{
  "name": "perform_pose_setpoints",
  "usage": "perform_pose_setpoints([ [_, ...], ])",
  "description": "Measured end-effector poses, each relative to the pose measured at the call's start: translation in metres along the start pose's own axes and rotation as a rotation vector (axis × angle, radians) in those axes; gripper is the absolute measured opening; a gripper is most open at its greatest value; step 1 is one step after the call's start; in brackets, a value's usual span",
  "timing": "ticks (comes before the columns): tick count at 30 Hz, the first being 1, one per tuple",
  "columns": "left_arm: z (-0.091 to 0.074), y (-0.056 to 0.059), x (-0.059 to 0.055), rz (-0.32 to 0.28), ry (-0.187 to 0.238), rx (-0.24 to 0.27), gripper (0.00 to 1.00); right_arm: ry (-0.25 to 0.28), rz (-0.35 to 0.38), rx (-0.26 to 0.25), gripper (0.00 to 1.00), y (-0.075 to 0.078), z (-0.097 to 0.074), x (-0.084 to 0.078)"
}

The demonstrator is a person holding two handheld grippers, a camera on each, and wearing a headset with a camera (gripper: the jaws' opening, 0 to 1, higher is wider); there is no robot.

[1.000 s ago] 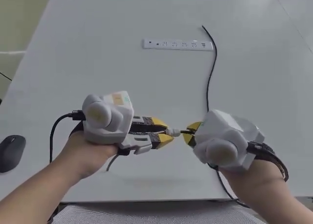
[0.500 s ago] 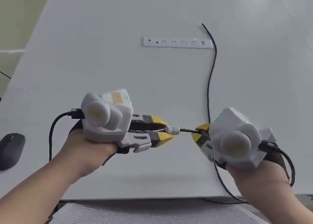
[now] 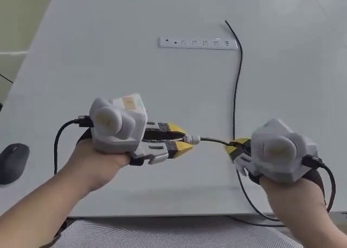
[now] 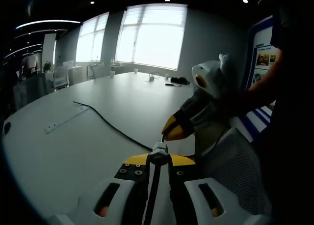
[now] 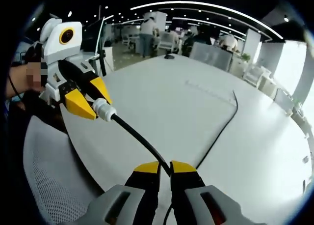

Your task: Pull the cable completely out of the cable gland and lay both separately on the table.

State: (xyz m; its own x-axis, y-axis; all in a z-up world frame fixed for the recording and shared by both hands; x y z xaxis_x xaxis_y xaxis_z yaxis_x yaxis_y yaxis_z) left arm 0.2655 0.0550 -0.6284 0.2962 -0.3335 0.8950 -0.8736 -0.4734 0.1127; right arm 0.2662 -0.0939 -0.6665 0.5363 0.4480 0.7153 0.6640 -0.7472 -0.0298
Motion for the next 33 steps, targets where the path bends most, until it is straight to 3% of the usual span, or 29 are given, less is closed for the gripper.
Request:
perform_pose_setpoints([
  [11, 0.002, 0.001, -0.002, 0.002, -0.005, -0.004, 0.15, -0.006, 0.099, -0.026, 0.02, 0.012, 0.01, -0.02],
  [21, 0.003, 0.003, -0.003, 0.016, -0.01, -0.004, 0.15, 0.013, 0.156, -0.035, 0.02, 0.013, 0.014, -0.026],
  [29, 0.002, 0.002, 0.0, 0.021, -0.004, -0.003, 0.15, 0.046, 0.086, -0.044, 0.03, 0.015, 0.005, -0.021],
  [33, 0.002, 0.002, 0.001, 0.022, 0.001, -0.005, 0.15, 0.05, 0.002, -0.053, 0.04, 0.018, 0.001, -0.018],
])
Point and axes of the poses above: the centre of the closed fingertips' face, and the gripper's own axes: z roughly forward along the fingers, y roughly to its right, x roughly out of its top, the point moved 5 cm from there along -z, roughly backward along the fingers, and after that the axes turned 8 degrees about x, right-handed, at the moved point
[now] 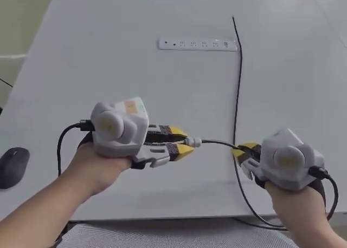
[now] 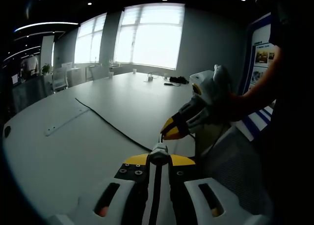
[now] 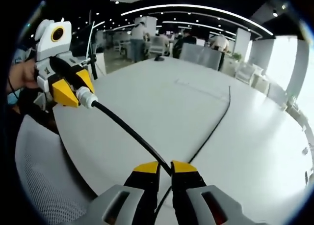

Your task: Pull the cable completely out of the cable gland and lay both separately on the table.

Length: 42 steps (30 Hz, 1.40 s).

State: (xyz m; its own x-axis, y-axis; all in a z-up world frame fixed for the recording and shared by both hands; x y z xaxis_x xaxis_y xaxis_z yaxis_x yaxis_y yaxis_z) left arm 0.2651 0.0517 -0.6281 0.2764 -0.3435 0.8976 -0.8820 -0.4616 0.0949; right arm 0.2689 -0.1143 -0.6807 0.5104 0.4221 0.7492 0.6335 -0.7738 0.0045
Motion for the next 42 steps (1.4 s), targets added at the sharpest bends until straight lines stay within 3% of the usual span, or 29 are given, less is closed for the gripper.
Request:
perform_pose_setpoints([
  [7, 0.001, 0.0, 0.001, 0.014, -0.002, -0.003, 0.15, -0.033, -0.183, 0.005, 0.1, -0.004, -0.009, 0.009],
  [12, 0.003, 0.0, 0.003, 0.031, -0.003, -0.008, 0.15, -0.03, -0.372, 0.024, 0.14, -0.024, -0.016, 0.03],
  [20, 0.004, 0.0, 0.002, 0.043, -0.012, -0.018, 0.15, -0.011, -0.511, 0.067, 0.12, -0.053, -0.007, 0.054],
  [25, 0.005, 0.001, 0.003, 0.045, -0.01, -0.022, 0.15, -0.015, -0.547, 0.089, 0.1, -0.062, 0.002, 0.058],
  [35, 0.006, 0.0, 0.002, 0.046, -0.011, -0.027, 0.15, -0.006, -0.566, 0.108, 0.03, -0.067, 0.002, 0.062],
  [39, 0.007, 0.0, 0.002, 0.049, -0.012, -0.027, 0.15, -0.004, -0.532, 0.11, 0.03, -0.066, 0.003, 0.062],
  [42, 0.007, 0.0, 0.002, 0.053, -0.011, -0.028, 0.15, 0.005, -0.463, 0.116, 0.03, -0.065, 0.003, 0.061],
])
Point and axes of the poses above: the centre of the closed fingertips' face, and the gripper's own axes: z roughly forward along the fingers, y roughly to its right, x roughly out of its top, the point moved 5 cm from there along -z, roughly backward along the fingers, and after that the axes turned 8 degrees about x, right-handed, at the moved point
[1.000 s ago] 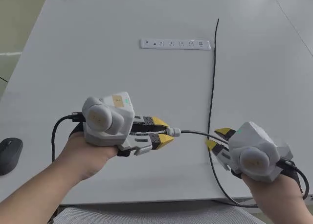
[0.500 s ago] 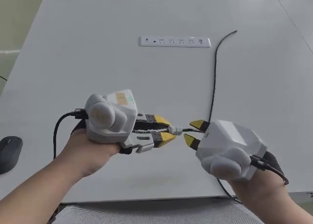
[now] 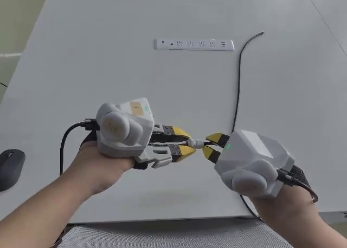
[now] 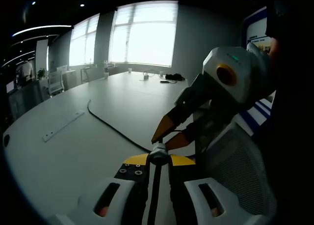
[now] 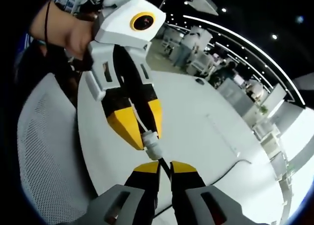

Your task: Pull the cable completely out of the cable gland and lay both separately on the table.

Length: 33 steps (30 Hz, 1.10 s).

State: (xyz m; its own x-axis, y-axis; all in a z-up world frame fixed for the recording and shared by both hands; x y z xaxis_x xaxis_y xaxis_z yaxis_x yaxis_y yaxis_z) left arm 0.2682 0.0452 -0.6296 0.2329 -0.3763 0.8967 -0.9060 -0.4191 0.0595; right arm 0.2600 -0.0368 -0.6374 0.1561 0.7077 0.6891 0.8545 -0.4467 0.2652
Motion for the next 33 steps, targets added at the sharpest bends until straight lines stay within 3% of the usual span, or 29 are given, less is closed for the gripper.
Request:
perform_pose_setpoints([
  [11, -0.002, -0.003, 0.004, -0.006, 0.024, 0.005, 0.15, -0.001, 0.164, -0.031, 0.02, 0.013, -0.006, -0.017],
  [15, -0.002, -0.004, 0.004, -0.006, 0.028, 0.008, 0.15, 0.003, 0.257, -0.04, 0.02, 0.017, -0.008, -0.026],
  [21, -0.002, -0.004, 0.006, -0.005, 0.033, 0.008, 0.15, 0.006, 0.33, -0.047, 0.02, 0.019, -0.009, -0.033],
  [33, -0.003, -0.006, 0.006, -0.005, 0.036, 0.016, 0.15, 0.013, 0.559, -0.059, 0.02, 0.024, -0.007, -0.059],
])
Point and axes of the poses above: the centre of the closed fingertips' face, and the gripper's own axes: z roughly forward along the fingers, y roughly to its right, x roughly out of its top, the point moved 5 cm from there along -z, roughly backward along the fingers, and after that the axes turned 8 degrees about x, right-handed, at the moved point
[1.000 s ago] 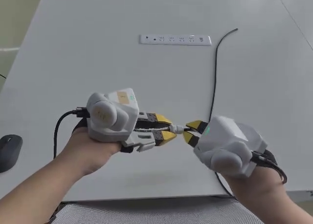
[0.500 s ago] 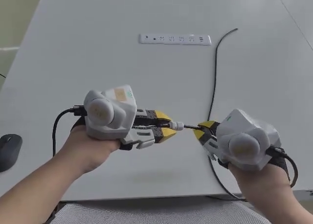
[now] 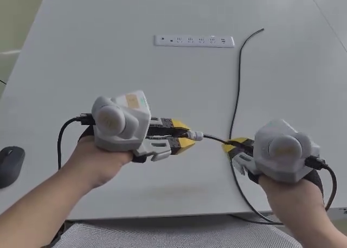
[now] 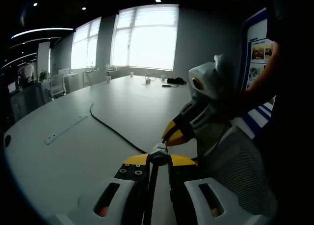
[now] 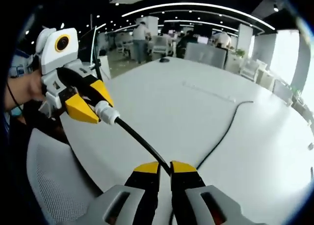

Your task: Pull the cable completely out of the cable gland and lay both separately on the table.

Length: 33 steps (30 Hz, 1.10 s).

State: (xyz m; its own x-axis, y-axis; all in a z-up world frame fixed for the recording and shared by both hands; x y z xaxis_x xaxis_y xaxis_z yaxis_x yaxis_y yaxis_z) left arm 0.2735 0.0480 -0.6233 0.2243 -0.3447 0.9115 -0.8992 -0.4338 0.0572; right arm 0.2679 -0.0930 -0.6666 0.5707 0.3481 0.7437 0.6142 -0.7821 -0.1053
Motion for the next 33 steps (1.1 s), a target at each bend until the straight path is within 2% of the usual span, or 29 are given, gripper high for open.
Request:
perform_pose_setpoints([
  [3, 0.0, 0.0, -0.001, 0.001, -0.002, 0.0, 0.15, -0.004, 0.028, -0.007, 0.02, 0.004, 0.001, -0.005],
  [9, -0.001, 0.001, -0.001, 0.001, -0.003, 0.004, 0.15, 0.001, 0.141, -0.017, 0.02, 0.01, 0.005, -0.018],
  [18, -0.001, 0.001, -0.002, 0.005, -0.004, 0.008, 0.15, 0.014, 0.294, -0.009, 0.02, 0.012, 0.012, -0.032],
  [22, -0.001, 0.003, -0.002, 0.008, -0.006, 0.004, 0.15, 0.014, 0.314, -0.007, 0.02, 0.011, 0.012, -0.033],
  [28, -0.002, 0.004, -0.002, 0.01, -0.006, 0.004, 0.15, 0.004, 0.24, -0.019, 0.03, 0.011, 0.01, -0.032],
  [30, -0.002, 0.004, -0.002, 0.012, -0.006, 0.004, 0.15, -0.005, 0.142, -0.035, 0.03, 0.013, 0.008, -0.028],
  [33, -0.003, 0.005, 0.0, 0.006, -0.004, -0.003, 0.15, -0.032, 0.067, -0.042, 0.04, 0.013, 0.006, -0.027],
])
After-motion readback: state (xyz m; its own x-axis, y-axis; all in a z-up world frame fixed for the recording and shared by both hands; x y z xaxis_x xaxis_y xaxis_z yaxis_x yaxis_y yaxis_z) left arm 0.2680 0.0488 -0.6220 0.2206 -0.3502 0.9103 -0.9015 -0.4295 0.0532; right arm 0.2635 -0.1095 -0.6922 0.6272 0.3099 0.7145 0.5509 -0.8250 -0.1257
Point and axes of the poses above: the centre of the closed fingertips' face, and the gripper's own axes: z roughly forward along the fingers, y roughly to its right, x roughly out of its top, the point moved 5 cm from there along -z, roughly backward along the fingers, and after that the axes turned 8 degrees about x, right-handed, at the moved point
